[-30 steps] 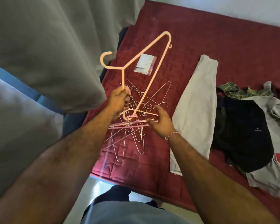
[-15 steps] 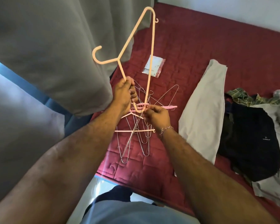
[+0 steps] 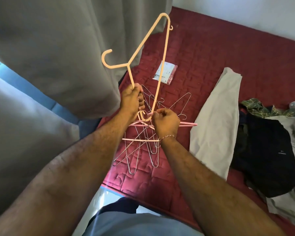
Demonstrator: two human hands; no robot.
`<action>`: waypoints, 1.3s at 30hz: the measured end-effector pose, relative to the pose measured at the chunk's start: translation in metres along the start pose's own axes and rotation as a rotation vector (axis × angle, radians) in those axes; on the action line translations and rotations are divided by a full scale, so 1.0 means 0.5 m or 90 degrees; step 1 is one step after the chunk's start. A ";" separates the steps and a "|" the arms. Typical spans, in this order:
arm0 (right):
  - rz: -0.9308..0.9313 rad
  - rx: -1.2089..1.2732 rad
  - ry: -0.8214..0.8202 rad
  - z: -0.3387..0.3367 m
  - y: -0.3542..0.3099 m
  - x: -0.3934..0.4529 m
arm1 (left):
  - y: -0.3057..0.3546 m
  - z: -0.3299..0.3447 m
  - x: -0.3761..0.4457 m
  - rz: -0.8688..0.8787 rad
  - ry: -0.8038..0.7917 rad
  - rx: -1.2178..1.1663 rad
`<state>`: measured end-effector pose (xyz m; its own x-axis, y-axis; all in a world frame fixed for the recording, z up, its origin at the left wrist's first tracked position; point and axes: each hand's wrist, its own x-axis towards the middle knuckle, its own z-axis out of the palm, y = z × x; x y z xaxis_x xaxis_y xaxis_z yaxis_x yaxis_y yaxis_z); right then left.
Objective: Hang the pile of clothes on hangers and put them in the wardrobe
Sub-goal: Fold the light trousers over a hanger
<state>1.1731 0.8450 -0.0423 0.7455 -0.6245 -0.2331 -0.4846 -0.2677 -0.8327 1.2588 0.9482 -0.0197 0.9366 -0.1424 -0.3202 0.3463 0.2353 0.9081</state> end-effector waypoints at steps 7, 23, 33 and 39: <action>-0.314 -0.151 -0.263 0.007 -0.012 0.017 | -0.004 -0.035 0.014 -0.017 -0.005 0.036; 0.106 0.076 -0.175 0.004 0.018 0.047 | -0.011 -0.057 0.000 -0.041 -0.061 -0.018; 0.129 -0.065 -0.114 0.044 -0.057 0.072 | -0.009 -0.037 -0.013 -0.072 -0.139 -0.078; 0.088 -0.128 -0.110 0.043 -0.059 0.060 | -0.011 -0.048 -0.007 -0.075 -0.137 -0.074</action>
<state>1.2195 0.8499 -0.0356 0.7239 -0.5363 -0.4339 -0.6555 -0.3386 -0.6751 1.2550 0.9705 -0.0302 0.8607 -0.3739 -0.3456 0.4676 0.3121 0.8270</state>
